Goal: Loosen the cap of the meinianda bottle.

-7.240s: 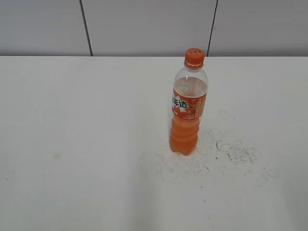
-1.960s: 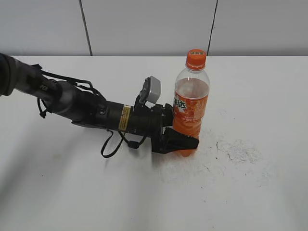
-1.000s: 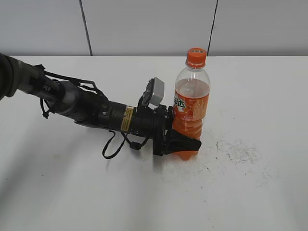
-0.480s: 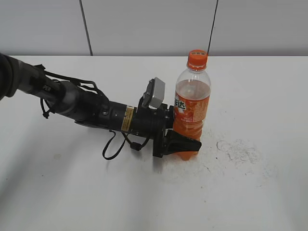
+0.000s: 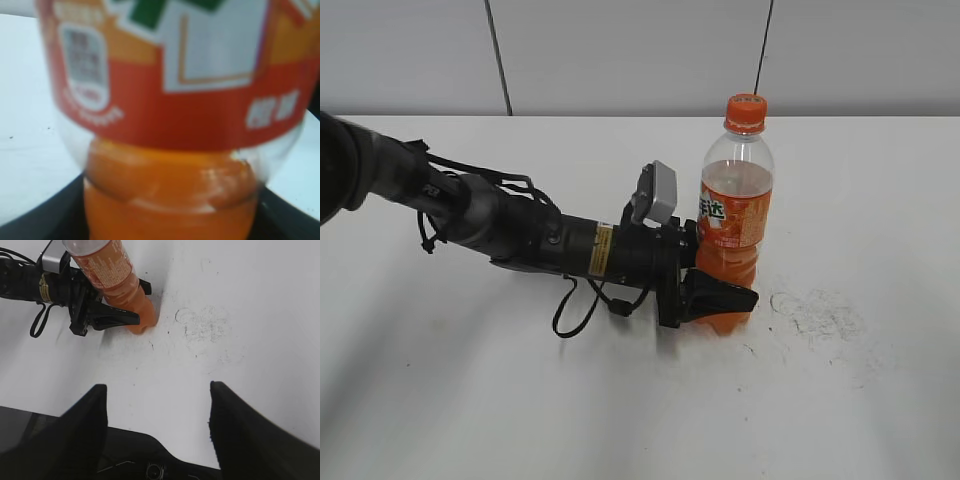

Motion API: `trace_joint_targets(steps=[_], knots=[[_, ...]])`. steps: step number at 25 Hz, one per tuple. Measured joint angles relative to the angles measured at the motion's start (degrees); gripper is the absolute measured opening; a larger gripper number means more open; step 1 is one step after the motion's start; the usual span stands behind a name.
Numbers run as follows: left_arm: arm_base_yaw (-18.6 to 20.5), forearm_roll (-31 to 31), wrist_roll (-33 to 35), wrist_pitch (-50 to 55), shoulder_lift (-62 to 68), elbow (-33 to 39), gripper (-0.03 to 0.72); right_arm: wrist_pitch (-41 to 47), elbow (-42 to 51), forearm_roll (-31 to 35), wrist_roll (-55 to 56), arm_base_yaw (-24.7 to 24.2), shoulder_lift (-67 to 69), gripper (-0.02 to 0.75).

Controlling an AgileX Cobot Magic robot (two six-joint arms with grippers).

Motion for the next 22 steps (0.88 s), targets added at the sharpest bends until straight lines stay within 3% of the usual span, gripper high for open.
trace_joint_targets(steps=[7, 12, 19, 22], knots=[[-4.01, -1.21, 1.70, 1.28, 0.00, 0.00, 0.517, -1.19, -0.05, 0.17, -1.45, 0.00, 5.04, 0.471], [-4.86, -1.27, 3.66, 1.52, 0.00, 0.00, 0.517, -1.54, -2.68, 0.17, -1.97, 0.00, 9.64, 0.471], [-4.93, -1.32, 4.06, 2.23, 0.00, 0.00, 0.515, 0.07, -15.41, 1.26, -4.38, 0.24, 22.16, 0.471], [-5.00, -1.55, 4.06, 2.60, 0.00, 0.00, 0.515, 2.40, -21.86, 2.70, -6.79, 2.82, 28.52, 0.471]])
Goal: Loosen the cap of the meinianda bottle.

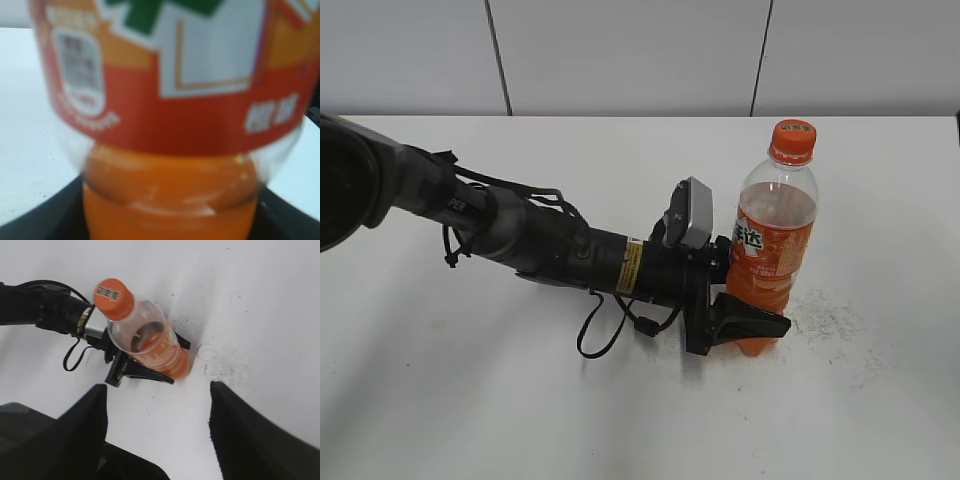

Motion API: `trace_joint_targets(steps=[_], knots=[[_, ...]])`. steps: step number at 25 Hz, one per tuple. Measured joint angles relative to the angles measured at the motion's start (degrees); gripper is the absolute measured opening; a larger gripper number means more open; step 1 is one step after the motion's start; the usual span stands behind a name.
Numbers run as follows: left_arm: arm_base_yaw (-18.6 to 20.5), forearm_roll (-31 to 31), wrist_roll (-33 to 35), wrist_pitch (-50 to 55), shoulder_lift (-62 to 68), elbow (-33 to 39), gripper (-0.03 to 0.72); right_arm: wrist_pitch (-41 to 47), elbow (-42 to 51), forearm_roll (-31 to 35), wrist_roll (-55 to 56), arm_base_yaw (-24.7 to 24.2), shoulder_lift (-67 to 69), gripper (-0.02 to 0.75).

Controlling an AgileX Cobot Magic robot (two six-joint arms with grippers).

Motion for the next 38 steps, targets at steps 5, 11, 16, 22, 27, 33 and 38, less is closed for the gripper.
trace_joint_targets(steps=[5, 11, 16, 22, 27, 33, 38], knots=[[0.00, -0.18, 0.00, 0.13, 0.00, 0.00, 0.515, 3.27, -10.18, 0.16, 0.86, 6.97, 10.07, 0.471], [0.00, -0.25, 0.00, 0.18, 0.00, 0.00, 0.515, 10.33, -22.59, -7.36, 9.29, 15.43, 21.15, 0.471], [0.00, -0.25, 0.00, 0.18, 0.00, 0.00, 0.515, 11.77, -30.58, -17.53, 21.16, 21.00, 28.51, 0.471], [0.00, -0.25, 0.00, 0.18, 0.00, 0.00, 0.515, 11.92, -31.98, -21.69, 23.77, 22.77, 33.51, 0.471], [0.00, -0.25, 0.00, 0.18, 0.00, 0.00, 0.515, 11.97, -32.05, -19.90, 23.77, 22.77, 33.84, 0.471], [0.00, -0.25, 0.00, 0.23, 0.00, 0.00, 0.515, 12.03, -32.12, -17.60, 24.48, 22.77, 36.06, 0.471], [0.00, -0.19, 0.05, 0.23, 0.00, 0.00, 0.515, 12.03, -32.12, -17.60, 25.45, 22.72, 37.30, 0.471]])
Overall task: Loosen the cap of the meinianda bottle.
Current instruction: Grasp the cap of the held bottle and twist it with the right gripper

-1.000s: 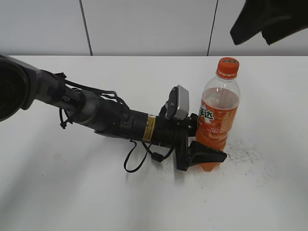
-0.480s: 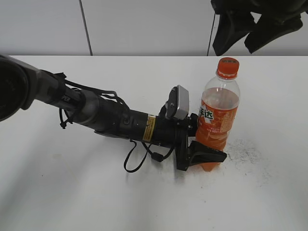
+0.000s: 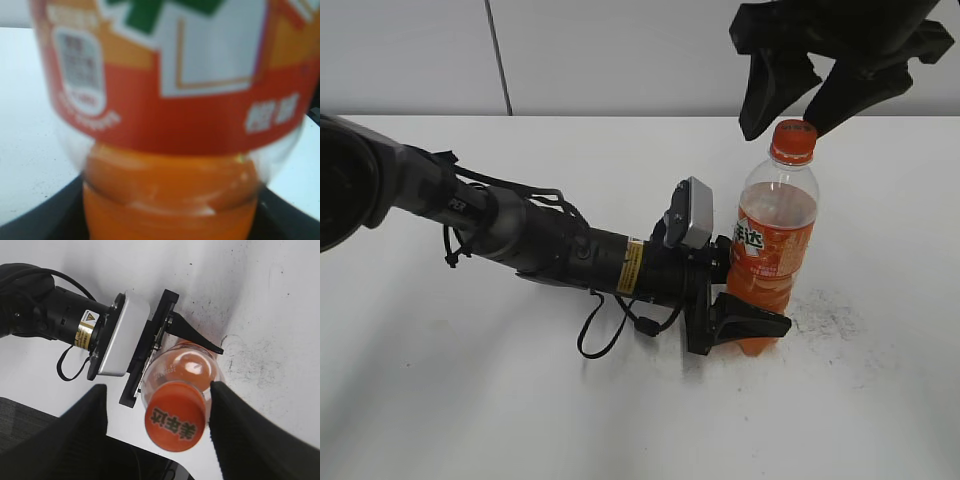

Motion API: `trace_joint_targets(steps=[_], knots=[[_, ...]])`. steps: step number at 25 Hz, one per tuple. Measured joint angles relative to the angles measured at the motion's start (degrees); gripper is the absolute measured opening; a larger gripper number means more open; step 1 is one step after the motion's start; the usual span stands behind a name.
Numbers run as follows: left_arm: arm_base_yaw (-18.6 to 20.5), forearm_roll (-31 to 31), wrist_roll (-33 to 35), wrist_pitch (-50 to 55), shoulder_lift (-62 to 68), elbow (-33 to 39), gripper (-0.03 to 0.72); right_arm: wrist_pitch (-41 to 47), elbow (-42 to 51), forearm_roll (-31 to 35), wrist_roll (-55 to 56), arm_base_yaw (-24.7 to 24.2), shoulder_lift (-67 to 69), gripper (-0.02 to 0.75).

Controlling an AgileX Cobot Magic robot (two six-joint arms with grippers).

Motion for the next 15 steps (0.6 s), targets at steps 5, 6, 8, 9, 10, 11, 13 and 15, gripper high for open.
trace_joint_targets(steps=[5, 6, 8, 9, 10, 11, 13, 15], knots=[[0.00, 0.00, -0.03, 0.06, 0.00, 0.00, 0.515, 0.00, 0.00, -0.06, 0.20, -0.39, 0.15, 0.462], [0.00, 0.00, -0.03, 0.06, 0.00, 0.00, 0.515, 0.04, 0.00, -0.06, 0.20, -0.39, 0.20, 0.448], [0.00, 0.00, -0.03, 0.06, 0.00, 0.00, 0.515, 0.04, 0.00, -0.06, 0.20, -0.39, 0.20, 0.398], [0.00, 0.00, 0.01, 0.06, 0.00, 0.00, 0.515, 0.04, 0.00, -0.10, 0.20, -0.44, 0.20, 0.374], [0.00, 0.00, 0.01, 0.06, 0.00, 0.00, 0.515, 0.04, 0.00, -0.18, 0.20, -0.44, 0.20, 0.360], [0.00, 0.00, 0.01, 0.06, 0.00, 0.00, 0.515, 0.04, 0.00, -0.18, 0.20, -0.44, 0.20, 0.352], [0.00, 0.00, 0.01, 0.06, 0.00, 0.00, 0.515, 0.04, 0.00, -0.25, 0.14, -0.44, 0.20, 0.342], [0.00, 0.00, 0.01, 0.06, 0.00, 0.00, 0.515, 0.04, 0.00, -0.27, -0.15, -0.44, 0.20, 0.335]])
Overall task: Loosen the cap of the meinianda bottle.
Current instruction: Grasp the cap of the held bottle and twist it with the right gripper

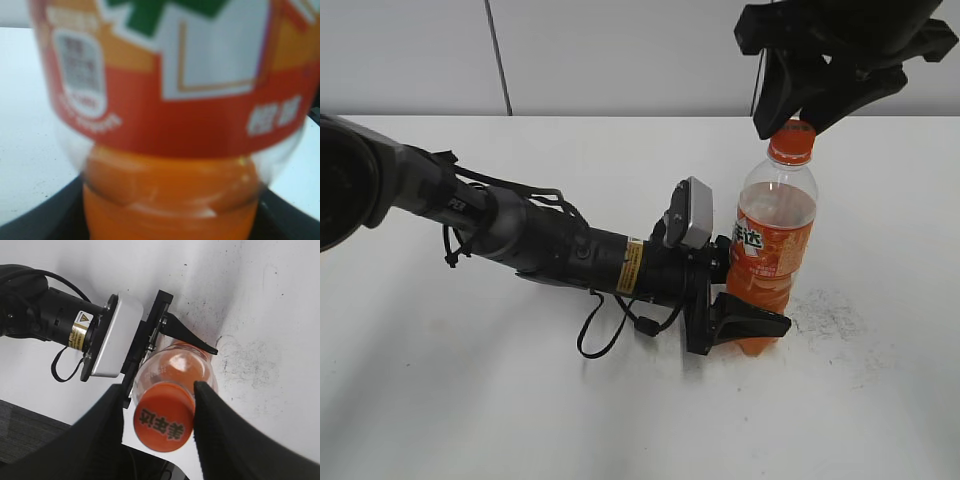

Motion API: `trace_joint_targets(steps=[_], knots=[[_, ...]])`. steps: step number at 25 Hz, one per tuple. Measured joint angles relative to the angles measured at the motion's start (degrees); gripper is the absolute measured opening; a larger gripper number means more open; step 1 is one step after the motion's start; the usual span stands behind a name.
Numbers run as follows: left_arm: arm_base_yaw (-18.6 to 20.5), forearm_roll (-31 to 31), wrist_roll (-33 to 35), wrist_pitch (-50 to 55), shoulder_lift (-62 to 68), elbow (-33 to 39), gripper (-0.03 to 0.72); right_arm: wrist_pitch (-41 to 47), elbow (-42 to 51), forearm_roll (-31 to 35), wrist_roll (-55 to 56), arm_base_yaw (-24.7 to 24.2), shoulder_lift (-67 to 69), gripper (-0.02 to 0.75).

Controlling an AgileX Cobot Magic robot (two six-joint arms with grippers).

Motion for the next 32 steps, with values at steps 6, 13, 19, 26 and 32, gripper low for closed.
trace_joint_targets(steps=[6, 13, 19, 26, 32], knots=[[0.00, 0.00, 0.00, 0.00, 0.00, 0.00, 0.515, 0.00, 0.00, -0.05, -0.84, 0.00, 0.00, 0.335], [0.00, 0.00, 0.00, 0.05, 0.00, 0.00, 0.515, 0.07, 0.00, -0.05, -1.92, 0.00, 0.00, 0.333], [0.00, 0.00, 0.10, 0.05, 0.00, 0.00, 0.515, -0.12, 0.71, -0.11, -4.20, -0.02, -0.11, 0.267], [0.00, 0.05, 0.17, 0.05, 0.00, 0.00, 0.515, -0.34, 1.18, 0.06, -8.54, -0.02, -0.53, 0.267], [0.00, 0.21, 0.53, 0.05, 0.00, 0.00, 0.515, -0.34, 1.71, 0.06, -24.04, -0.02, -1.60, 0.262]])
